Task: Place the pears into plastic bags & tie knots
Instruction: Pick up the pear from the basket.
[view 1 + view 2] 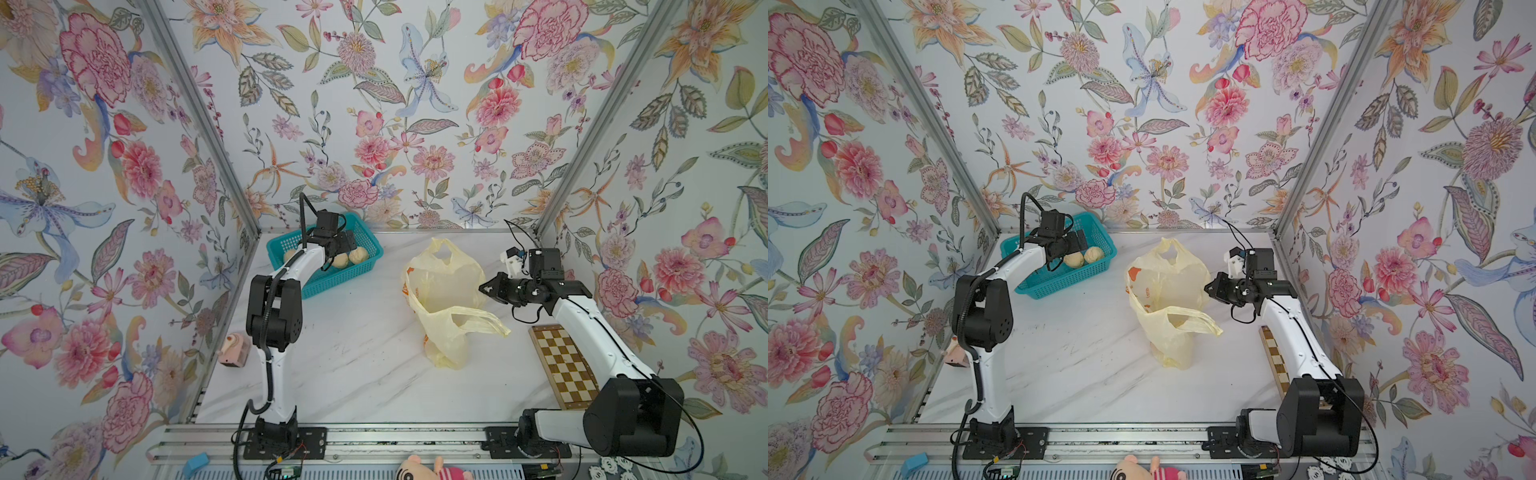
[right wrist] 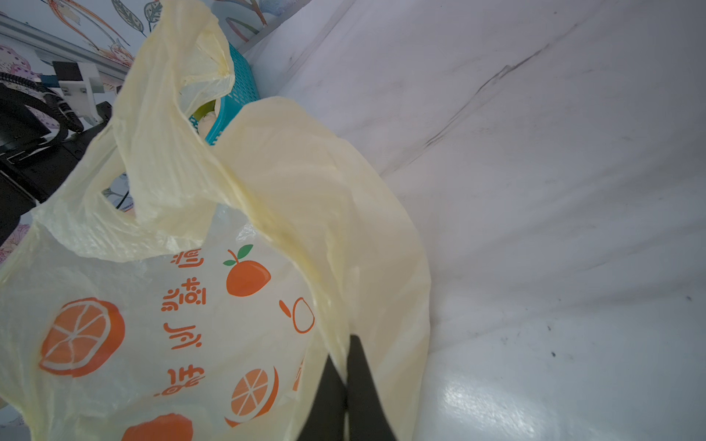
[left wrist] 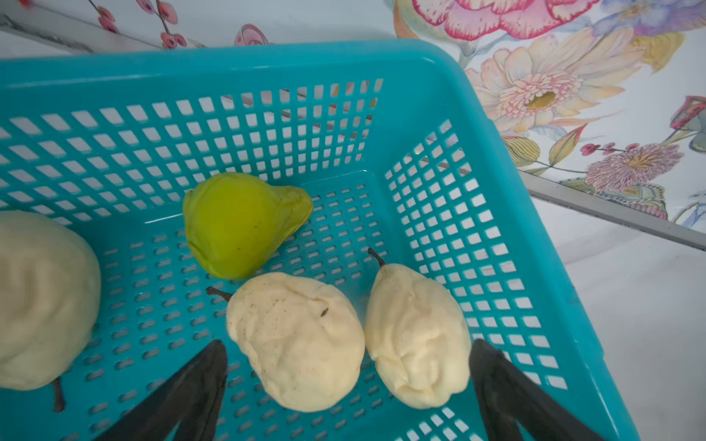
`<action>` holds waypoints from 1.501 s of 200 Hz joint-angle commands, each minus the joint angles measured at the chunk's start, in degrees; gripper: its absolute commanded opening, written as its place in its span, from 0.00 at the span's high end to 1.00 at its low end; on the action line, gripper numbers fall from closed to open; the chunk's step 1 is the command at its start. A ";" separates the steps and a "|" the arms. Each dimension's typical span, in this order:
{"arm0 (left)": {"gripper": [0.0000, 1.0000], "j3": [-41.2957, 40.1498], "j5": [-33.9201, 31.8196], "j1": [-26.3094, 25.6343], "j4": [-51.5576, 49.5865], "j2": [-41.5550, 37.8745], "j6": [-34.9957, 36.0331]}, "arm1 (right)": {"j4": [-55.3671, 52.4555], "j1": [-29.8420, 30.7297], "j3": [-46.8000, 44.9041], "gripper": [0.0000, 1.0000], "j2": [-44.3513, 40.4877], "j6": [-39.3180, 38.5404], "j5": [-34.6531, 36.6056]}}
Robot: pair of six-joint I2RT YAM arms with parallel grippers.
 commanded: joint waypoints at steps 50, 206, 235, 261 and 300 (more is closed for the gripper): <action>0.00 -2.36 2.92 1.97 5.94 4.74 -10.58 | -0.04 -0.40 -1.18 1.00 -0.84 -0.64 -0.20; 0.39 -11.99 4.84 2.62 14.70 -2.42 -13.29 | -0.02 -0.16 -0.92 1.00 -1.04 0.24 -0.53; 0.39 -13.29 6.52 2.39 14.87 -9.27 -9.58 | 0.00 0.56 -0.61 1.00 -1.19 0.55 -0.63; 0.40 -14.23 8.71 1.47 14.70 -15.85 -5.95 | -0.03 1.42 -0.06 1.00 -1.34 1.00 -0.68; 0.41 -13.36 15.22 -3.58 14.05 -23.30 0.96 | 0.02 2.92 0.80 1.00 -1.48 1.57 -0.12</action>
